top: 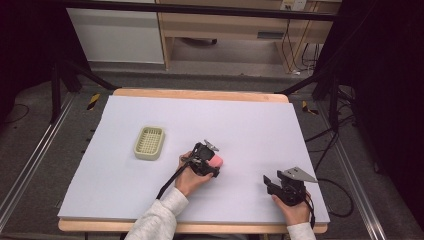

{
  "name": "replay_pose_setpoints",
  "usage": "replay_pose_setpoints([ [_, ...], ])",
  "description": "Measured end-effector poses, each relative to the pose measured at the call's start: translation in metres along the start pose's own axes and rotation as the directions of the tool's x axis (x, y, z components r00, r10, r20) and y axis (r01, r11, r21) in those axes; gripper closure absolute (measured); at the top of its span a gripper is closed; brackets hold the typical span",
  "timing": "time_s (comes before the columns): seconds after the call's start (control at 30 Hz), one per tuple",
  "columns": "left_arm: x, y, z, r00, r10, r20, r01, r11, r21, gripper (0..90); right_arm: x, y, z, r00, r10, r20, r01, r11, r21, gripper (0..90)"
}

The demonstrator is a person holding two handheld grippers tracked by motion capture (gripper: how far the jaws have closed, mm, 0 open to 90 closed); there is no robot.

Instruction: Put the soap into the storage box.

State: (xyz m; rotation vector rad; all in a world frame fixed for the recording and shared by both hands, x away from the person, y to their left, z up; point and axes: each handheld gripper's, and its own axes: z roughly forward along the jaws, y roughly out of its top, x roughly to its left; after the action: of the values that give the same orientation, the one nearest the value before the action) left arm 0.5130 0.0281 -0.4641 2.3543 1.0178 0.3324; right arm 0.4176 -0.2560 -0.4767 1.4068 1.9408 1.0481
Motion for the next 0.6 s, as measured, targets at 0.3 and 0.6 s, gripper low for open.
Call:
replay_pose_setpoints([
  [0.3, 0.001, -0.001, -0.010, 1.0000, 0.004, 0.008, -0.004, 1.0000, -0.009, 37.2, 0.000, 0.000, -0.001, 1.0000, 0.009, -0.003, -0.009, 1.000, 0.002, 42.5],
  [0.6, 0.009, -0.006, -0.036, 0.9999, 0.008, 0.012, -0.007, 0.9990, -0.045, 37.2, 0.000, 0.000, -0.001, 1.0000, 0.008, -0.001, -0.008, 1.000, 0.000, 42.2],
])
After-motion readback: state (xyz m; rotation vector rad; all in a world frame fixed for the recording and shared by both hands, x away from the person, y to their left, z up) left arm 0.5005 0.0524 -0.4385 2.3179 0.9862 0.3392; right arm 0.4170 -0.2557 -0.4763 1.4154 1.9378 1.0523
